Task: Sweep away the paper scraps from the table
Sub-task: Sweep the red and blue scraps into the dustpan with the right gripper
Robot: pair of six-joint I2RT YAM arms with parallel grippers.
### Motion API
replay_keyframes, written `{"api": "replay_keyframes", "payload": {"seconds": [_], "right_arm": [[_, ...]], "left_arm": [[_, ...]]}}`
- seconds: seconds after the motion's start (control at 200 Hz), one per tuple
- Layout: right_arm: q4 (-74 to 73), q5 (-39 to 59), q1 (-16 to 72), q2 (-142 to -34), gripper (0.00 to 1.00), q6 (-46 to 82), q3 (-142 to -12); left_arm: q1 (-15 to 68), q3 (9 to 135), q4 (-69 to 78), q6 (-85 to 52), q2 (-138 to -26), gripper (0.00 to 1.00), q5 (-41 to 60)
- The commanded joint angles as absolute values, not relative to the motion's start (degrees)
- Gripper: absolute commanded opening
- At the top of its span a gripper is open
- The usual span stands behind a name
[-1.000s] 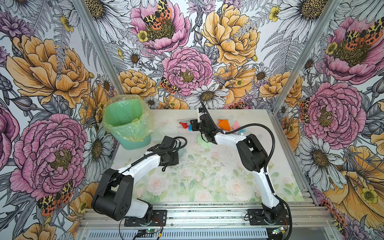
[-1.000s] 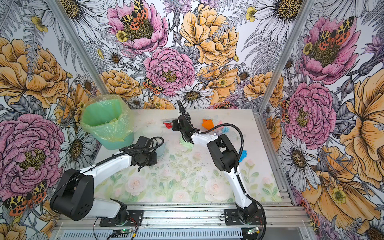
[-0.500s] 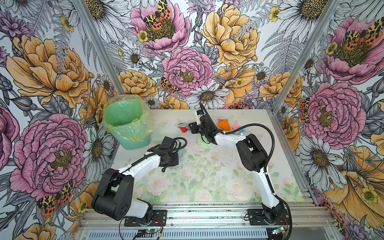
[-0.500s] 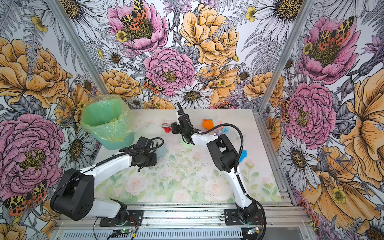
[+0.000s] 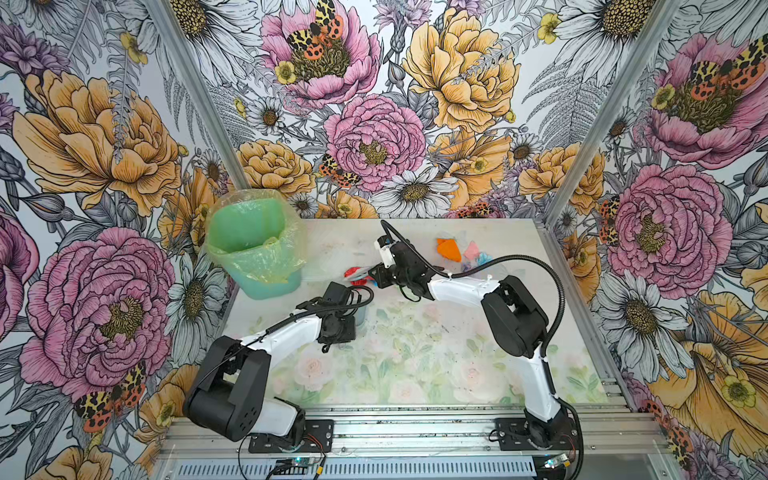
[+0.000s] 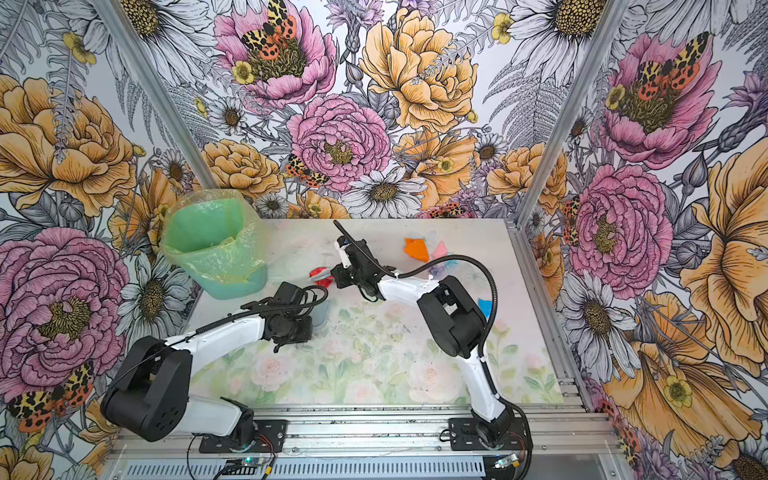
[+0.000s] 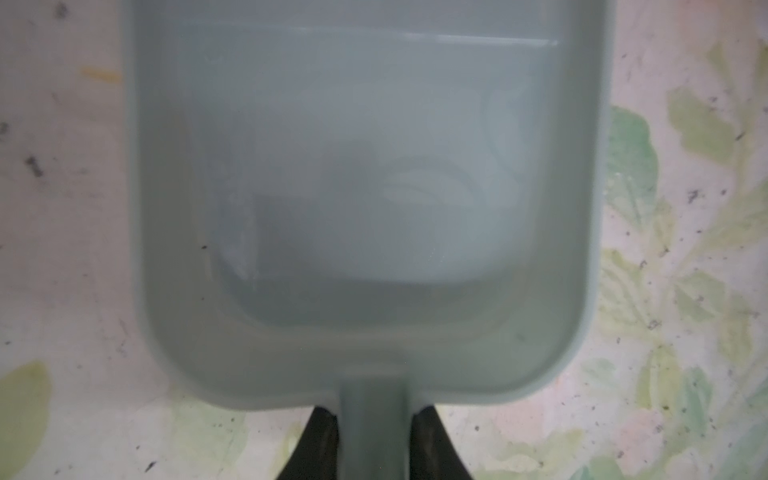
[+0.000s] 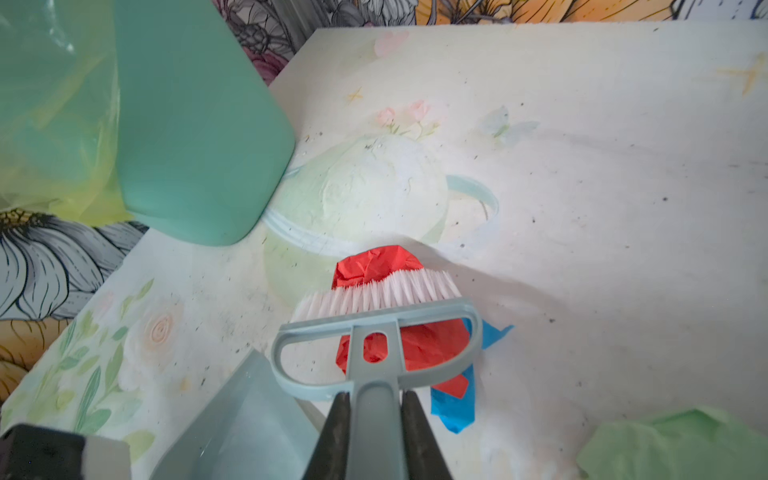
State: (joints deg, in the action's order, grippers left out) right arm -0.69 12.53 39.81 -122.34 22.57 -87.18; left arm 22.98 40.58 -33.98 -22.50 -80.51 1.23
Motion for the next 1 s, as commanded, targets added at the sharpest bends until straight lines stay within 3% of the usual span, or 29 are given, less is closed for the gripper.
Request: {"api": "replay_keyframes", "payload": {"seconds": [0.0, 0.475, 0.996], "right_arm": [[2.9, 14.7, 39.5, -118.3, 0.0, 19.5, -84.3], [13.8, 21.8, 38.7, -112.0, 0.0, 6.1, -84.5], [14.1, 16.7, 35.1, -112.5, 0.0, 6.7, -90.2]], "left_arm": [[24.0, 39.3, -32.4, -23.1, -77.9, 0.0, 0.3], [27.1, 38.2, -32.3, -23.6, -77.8, 0.0, 0.2], [28.8, 38.4, -32.4, -24.1, -78.0, 0.0, 0.6]]}}
